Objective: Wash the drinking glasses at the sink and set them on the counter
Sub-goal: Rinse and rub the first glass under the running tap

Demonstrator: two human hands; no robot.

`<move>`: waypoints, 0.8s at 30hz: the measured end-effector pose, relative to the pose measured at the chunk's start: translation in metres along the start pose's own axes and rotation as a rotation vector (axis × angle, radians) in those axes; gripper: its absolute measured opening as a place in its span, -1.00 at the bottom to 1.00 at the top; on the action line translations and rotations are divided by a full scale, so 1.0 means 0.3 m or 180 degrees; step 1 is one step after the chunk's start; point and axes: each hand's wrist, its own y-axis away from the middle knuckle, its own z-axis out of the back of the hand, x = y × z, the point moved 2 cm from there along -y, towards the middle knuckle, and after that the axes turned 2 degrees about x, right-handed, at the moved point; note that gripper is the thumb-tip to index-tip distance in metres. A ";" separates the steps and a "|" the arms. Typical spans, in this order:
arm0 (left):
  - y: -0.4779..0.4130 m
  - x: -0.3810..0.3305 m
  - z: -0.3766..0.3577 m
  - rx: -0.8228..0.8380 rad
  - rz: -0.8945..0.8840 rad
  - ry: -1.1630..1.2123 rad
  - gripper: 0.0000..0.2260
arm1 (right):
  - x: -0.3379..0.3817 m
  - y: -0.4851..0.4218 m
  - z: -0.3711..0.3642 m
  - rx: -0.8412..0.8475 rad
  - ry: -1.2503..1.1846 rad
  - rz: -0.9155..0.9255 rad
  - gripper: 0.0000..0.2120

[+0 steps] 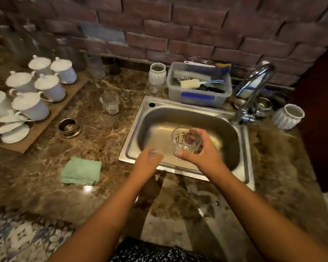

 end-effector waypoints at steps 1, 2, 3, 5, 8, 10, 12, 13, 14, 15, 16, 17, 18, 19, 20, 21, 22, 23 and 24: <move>0.002 -0.033 -0.033 0.0106 0.0144 0.0457 -0.63 | -0.001 0.006 0.021 -0.0009 -0.0015 0.0022 -0.29; 0.008 -0.058 -0.065 0.0234 0.0276 0.0906 -0.65 | 0.000 0.012 0.041 -0.0020 -0.0015 0.0040 -0.28; 0.012 -0.081 -0.094 0.0388 0.0364 0.1313 -0.64 | 0.001 0.017 0.060 -0.0027 -0.0002 0.0063 -0.27; 0.015 -0.112 -0.145 0.0779 0.0464 0.1840 -0.51 | 0.007 0.024 0.092 -0.0010 0.0042 0.0108 -0.27; 0.001 -0.140 -0.209 0.1334 0.0440 0.2009 -0.36 | 0.009 0.022 0.133 -0.0002 0.0090 0.0139 -0.27; -0.008 -0.155 -0.248 0.1570 0.0356 0.2177 -0.40 | 0.007 0.018 0.155 -0.0014 0.0087 0.0110 -0.27; -0.015 -0.182 -0.275 0.1760 0.0358 0.2392 -0.44 | 0.005 0.008 0.181 -0.0021 0.0049 0.0058 -0.28; -0.019 -0.197 -0.284 0.1854 0.0356 0.2463 -0.45 | 0.003 0.001 0.192 0.0004 0.0025 0.0021 -0.30; -0.024 -0.212 -0.291 0.1922 0.0338 0.2514 -0.45 | 0.002 -0.009 0.203 0.0027 0.0024 0.0001 -0.32; -0.032 -0.227 -0.297 0.1969 0.0314 0.2560 -0.45 | 0.001 -0.020 0.215 0.0037 0.0037 0.0000 -0.33; -0.041 -0.241 -0.302 0.2002 0.0301 0.2591 -0.44 | 0.000 -0.032 0.227 0.0042 0.0036 0.0000 -0.34; -0.051 -0.253 -0.307 0.2026 0.0306 0.2620 -0.45 | -0.004 -0.045 0.240 0.0049 0.0024 -0.0004 -0.33; -0.064 -0.266 -0.311 0.2038 0.0324 0.2645 -0.47 | -0.010 -0.060 0.252 0.0060 0.0021 -0.0010 -0.31; -0.076 -0.277 -0.315 0.2038 0.0351 0.2663 -0.48 | -0.016 -0.074 0.263 0.0082 0.0032 -0.0016 -0.29; -0.088 -0.286 -0.319 0.2026 0.0385 0.2673 -0.47 | -0.022 -0.087 0.275 0.0108 0.0056 -0.0020 -0.27; -0.099 -0.293 -0.325 0.2019 0.0413 0.2680 -0.46 | -0.027 -0.100 0.288 0.0133 0.0091 -0.0020 -0.25; -0.109 -0.297 -0.333 0.2019 0.0437 0.2686 -0.43 | -0.034 -0.112 0.300 0.0153 0.0122 -0.0037 -0.24; -0.121 -0.300 -0.342 0.2023 0.0456 0.2693 -0.41 | -0.043 -0.126 0.313 0.0168 0.0140 -0.0074 -0.23; -0.134 -0.300 -0.352 0.2015 0.0458 0.2696 -0.43 | -0.051 -0.139 0.326 0.0188 0.0145 -0.0112 -0.22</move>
